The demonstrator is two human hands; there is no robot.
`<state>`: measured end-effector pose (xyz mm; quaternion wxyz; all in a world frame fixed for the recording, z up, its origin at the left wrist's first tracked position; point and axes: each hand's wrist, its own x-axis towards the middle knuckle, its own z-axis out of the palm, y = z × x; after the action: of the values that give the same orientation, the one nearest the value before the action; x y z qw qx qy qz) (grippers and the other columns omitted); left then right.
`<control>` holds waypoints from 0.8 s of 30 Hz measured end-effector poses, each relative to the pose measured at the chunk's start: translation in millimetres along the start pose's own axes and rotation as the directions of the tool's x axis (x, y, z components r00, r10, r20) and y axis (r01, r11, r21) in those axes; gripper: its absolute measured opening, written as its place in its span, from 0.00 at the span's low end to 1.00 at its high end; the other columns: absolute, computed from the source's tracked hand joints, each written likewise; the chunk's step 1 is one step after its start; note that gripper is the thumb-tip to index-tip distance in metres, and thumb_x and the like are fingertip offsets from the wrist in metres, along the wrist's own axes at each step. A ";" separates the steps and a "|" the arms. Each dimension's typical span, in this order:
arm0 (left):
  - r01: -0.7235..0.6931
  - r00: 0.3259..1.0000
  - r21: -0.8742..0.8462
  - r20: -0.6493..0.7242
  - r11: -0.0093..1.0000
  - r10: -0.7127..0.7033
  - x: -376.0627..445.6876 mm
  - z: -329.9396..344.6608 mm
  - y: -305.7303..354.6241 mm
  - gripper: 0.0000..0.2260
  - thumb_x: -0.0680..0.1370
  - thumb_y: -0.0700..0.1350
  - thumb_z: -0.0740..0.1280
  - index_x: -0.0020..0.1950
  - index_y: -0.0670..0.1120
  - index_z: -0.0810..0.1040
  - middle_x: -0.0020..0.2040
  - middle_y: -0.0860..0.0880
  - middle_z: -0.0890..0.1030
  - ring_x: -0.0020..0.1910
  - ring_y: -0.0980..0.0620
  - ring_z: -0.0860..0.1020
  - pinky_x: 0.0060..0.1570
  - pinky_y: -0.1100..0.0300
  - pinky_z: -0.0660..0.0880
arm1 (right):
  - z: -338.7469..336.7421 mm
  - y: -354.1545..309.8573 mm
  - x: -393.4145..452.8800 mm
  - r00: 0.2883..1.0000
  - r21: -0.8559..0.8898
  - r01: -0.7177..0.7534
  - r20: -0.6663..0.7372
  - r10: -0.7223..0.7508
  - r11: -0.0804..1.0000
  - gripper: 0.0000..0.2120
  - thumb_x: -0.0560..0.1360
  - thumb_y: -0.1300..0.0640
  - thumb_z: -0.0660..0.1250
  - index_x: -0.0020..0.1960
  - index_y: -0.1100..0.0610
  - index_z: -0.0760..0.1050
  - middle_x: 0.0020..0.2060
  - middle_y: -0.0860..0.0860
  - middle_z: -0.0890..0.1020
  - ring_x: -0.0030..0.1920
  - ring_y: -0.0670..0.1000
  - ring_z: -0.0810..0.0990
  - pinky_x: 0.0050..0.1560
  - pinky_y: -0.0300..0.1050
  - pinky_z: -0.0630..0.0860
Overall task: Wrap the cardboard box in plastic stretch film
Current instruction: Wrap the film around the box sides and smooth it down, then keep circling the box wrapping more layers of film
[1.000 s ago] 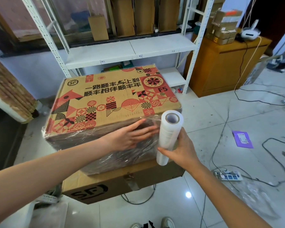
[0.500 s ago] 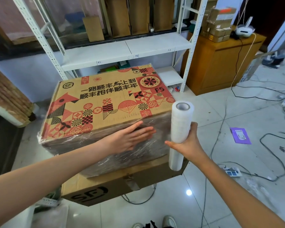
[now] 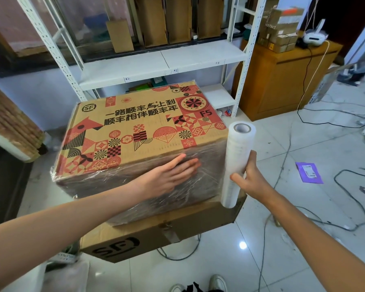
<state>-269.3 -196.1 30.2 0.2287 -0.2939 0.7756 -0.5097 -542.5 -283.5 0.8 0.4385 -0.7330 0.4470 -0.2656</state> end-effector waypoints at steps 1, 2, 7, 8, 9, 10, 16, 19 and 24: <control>-0.002 1.000 -0.009 0.004 1.000 0.002 0.0 -0.3 -0.4 0.32 0.79 0.56 0.57 0.77 0.40 0.53 0.75 0.34 0.39 0.73 0.32 0.36 0.68 0.33 0.33 | -0.9 -0.2 1.9 1.000 -0.010 0.006 0.004 -0.006 1.000 0.31 0.71 0.57 0.67 0.61 0.42 0.48 0.48 0.23 0.60 0.55 0.28 0.66 0.44 0.30 0.72; -0.016 1.000 -0.014 0.007 1.000 0.016 -0.1 -0.7 -0.7 0.29 0.78 0.53 0.59 0.76 0.42 0.58 0.75 0.34 0.39 0.72 0.31 0.35 0.67 0.33 0.32 | -1.2 -0.3 3.7 1.000 -0.013 0.013 0.005 -0.013 1.000 0.31 0.72 0.57 0.67 0.62 0.43 0.48 0.48 0.24 0.59 0.55 0.29 0.66 0.45 0.31 0.71; -0.158 0.987 0.039 0.011 0.987 0.158 7.9 -5.6 5.2 0.27 0.75 0.45 0.57 0.72 0.38 0.54 0.75 0.33 0.40 0.72 0.30 0.36 0.68 0.35 0.33 | 1.0 4.9 0.6 1.000 0.005 0.025 -0.013 -0.025 1.000 0.33 0.74 0.63 0.67 0.63 0.45 0.47 0.55 0.42 0.61 0.57 0.33 0.66 0.46 0.28 0.70; -0.180 0.984 0.027 0.009 0.983 0.179 10.1 -4.7 7.9 0.28 0.77 0.46 0.57 0.74 0.39 0.53 0.75 0.34 0.43 0.72 0.30 0.38 0.69 0.35 0.33 | 1.6 6.1 -1.5 1.000 0.007 0.027 -0.016 -0.027 1.000 0.32 0.75 0.63 0.67 0.63 0.46 0.46 0.57 0.44 0.60 0.57 0.34 0.66 0.46 0.27 0.70; -0.193 0.981 0.009 0.013 0.981 0.193 11.9 -3.8 9.8 0.28 0.78 0.48 0.57 0.76 0.39 0.53 0.76 0.34 0.46 0.72 0.30 0.40 0.69 0.35 0.35 | 2.0 6.8 -3.0 1.000 0.008 0.027 -0.016 -0.027 1.000 0.32 0.75 0.63 0.67 0.63 0.46 0.46 0.58 0.44 0.59 0.57 0.36 0.66 0.46 0.27 0.70; -0.196 0.980 -0.005 0.017 0.981 0.196 13.1 -3.0 11.1 0.28 0.79 0.48 0.56 0.76 0.39 0.53 0.76 0.35 0.48 0.73 0.31 0.42 0.69 0.35 0.36 | 2.4 7.1 -3.7 0.999 0.009 0.027 -0.018 -0.027 1.000 0.33 0.75 0.63 0.67 0.64 0.47 0.46 0.59 0.45 0.58 0.57 0.38 0.67 0.47 0.27 0.70; -0.174 0.984 -0.065 0.026 0.983 0.176 12.7 -3.4 20.6 0.27 0.75 0.38 0.49 0.74 0.31 0.50 0.73 0.31 0.53 0.72 0.31 0.49 0.70 0.34 0.39 | 1.8 4.2 3.8 0.999 0.106 0.047 -0.017 -0.045 0.993 0.33 0.74 0.64 0.68 0.62 0.45 0.47 0.58 0.45 0.61 0.59 0.34 0.67 0.46 0.24 0.73; -0.248 0.968 -0.049 -0.036 0.967 0.247 22.5 -8.2 35.8 0.27 0.74 0.34 0.47 0.74 0.33 0.53 0.74 0.33 0.55 0.73 0.34 0.51 0.71 0.37 0.40 | -1.4 9.6 7.6 0.997 0.122 0.064 0.026 -0.068 0.990 0.33 0.73 0.64 0.69 0.61 0.46 0.49 0.53 0.35 0.62 0.55 0.25 0.65 0.46 0.22 0.71; -0.256 0.961 -0.181 0.062 0.950 0.270 47.3 -3.4 62.5 0.27 0.78 0.45 0.59 0.76 0.42 0.56 0.77 0.41 0.53 0.76 0.41 0.49 0.72 0.43 0.40 | -17.1 13.0 17.8 0.989 0.116 0.090 0.106 -0.102 0.989 0.36 0.69 0.65 0.73 0.60 0.47 0.51 0.53 0.36 0.65 0.54 0.24 0.68 0.42 0.23 0.73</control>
<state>-319.5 -207.2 -29.0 0.3015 -0.2280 0.8383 -0.3929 -553.1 -309.0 -2.6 0.4895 -0.7420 0.3706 -0.2693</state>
